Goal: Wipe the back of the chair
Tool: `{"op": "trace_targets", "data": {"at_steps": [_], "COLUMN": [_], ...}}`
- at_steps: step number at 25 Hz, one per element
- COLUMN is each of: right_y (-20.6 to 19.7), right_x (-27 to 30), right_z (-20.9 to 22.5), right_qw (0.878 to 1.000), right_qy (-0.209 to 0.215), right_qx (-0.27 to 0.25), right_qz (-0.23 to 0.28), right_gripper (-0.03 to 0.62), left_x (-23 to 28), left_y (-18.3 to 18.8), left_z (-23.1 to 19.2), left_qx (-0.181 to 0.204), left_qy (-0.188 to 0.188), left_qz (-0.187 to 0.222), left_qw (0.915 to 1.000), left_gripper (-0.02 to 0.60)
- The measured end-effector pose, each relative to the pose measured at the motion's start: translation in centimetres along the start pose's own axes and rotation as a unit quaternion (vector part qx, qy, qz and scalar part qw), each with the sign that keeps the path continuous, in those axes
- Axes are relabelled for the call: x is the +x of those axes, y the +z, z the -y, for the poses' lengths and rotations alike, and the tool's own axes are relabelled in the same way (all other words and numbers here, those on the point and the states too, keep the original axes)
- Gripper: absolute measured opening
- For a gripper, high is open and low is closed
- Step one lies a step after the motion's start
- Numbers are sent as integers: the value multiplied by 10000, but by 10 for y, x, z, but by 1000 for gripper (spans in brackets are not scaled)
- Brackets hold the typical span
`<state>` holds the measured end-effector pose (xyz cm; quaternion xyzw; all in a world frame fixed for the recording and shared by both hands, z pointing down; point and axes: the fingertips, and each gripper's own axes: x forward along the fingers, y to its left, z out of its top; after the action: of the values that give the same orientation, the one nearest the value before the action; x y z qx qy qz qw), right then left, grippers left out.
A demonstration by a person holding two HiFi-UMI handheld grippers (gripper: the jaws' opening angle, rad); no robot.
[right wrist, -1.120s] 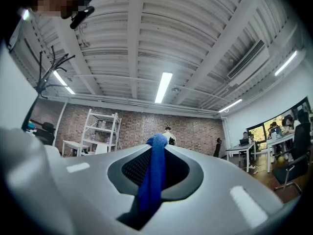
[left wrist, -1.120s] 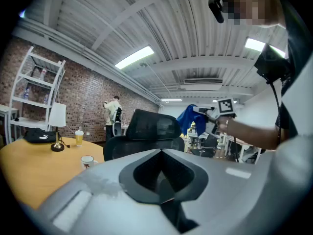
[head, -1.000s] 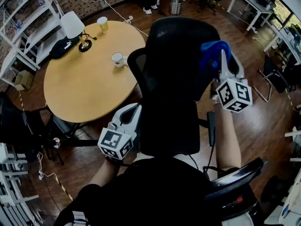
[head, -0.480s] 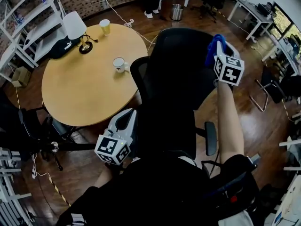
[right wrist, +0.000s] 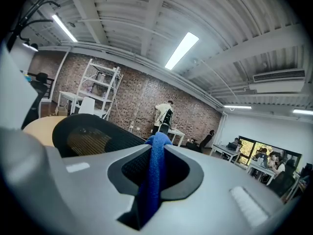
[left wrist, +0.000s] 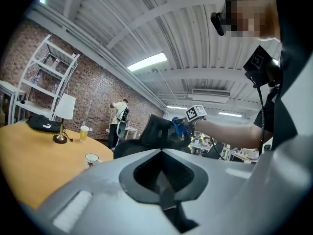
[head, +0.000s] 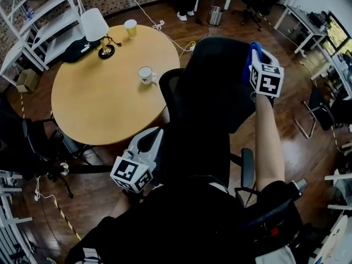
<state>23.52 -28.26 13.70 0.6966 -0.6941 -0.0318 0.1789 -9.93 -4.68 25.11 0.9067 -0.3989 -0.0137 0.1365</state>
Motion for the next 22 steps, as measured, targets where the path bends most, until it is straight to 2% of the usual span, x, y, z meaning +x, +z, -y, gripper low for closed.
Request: {"op": "trace_targets", "data": {"at_steps": [7, 10, 13, 19, 22], "right_y": [22, 35, 50, 72, 82], "right_x": [15, 17, 13, -7, -23], "right_z": [-70, -109, -145, -204, -227], "right_qw": [9967, 9923, 9857, 9657, 9461], "right_qy": [740, 1128, 1544, 2382, 2946], "right_qx": [-104, -223, -98, 229, 290], "right_qz": [325, 470, 661, 1006, 1316], "right_gripper": [49, 49, 49, 49, 49], "left_x": [-3, -7, -8, -10, -9], "left_y": [1, 4, 6, 12, 12], "left_z": [-7, -10, -13, -11, -8], "left_qx": [58, 107, 167, 207, 231], "left_qy": [19, 25, 30, 76, 11], "left_qz": [-38, -47, -61, -12, 5], "left_qw": [10000, 9999, 9998, 9998, 9997], "left_gripper": [6, 6, 6, 6, 6]}}
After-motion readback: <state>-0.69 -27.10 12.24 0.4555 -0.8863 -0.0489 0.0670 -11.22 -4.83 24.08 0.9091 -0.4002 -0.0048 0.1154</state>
